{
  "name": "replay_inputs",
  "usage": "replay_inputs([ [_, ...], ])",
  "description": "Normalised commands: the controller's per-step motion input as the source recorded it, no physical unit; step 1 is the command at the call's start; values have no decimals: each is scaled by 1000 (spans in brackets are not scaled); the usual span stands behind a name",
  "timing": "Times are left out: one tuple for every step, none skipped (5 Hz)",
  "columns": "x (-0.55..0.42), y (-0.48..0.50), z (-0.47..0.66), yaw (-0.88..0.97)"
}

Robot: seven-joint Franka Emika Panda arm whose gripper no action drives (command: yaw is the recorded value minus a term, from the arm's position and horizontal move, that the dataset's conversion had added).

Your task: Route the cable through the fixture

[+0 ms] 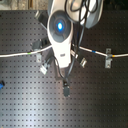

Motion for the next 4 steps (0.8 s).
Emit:
replay_inputs([
  [-157,212,274,-425],
  [9,-27,96,-428],
  [2,6,139,-234],
  [-140,79,192,17],
])
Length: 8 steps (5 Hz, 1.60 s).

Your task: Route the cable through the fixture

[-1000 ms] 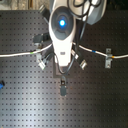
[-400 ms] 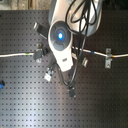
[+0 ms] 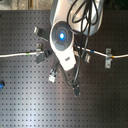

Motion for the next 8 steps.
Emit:
replay_inputs([
  [-262,5,334,0],
  [-273,47,346,0],
  [-201,69,292,0],
  [-16,46,172,-123],
  [9,-6,180,-408],
  [-19,-6,174,-357],
  [-121,-77,192,-188],
  [-158,-114,282,-80],
])
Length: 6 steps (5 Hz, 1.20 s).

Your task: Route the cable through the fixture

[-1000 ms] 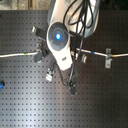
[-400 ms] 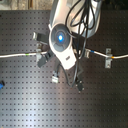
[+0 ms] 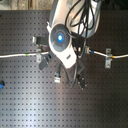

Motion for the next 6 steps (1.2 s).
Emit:
replay_inputs([
  [-192,-91,325,-60],
  [-145,-14,328,-137],
  [-84,-65,285,-174],
  [-174,-37,211,-68],
  [-225,-24,153,-23],
  [-350,-21,166,-34],
])
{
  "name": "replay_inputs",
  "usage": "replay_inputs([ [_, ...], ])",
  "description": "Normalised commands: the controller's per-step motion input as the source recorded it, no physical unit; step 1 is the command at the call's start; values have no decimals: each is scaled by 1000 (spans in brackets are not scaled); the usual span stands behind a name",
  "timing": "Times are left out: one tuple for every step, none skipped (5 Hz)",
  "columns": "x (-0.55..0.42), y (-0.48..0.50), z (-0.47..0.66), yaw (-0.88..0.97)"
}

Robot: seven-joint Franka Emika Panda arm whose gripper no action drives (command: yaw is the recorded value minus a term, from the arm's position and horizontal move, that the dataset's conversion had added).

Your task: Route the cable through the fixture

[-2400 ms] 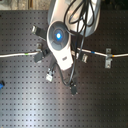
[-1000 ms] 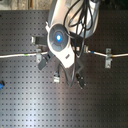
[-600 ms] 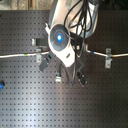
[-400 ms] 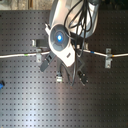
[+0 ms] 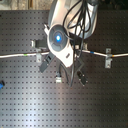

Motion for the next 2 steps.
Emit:
replay_inputs([
  [-369,-45,315,-63],
  [-255,3,431,-211],
])
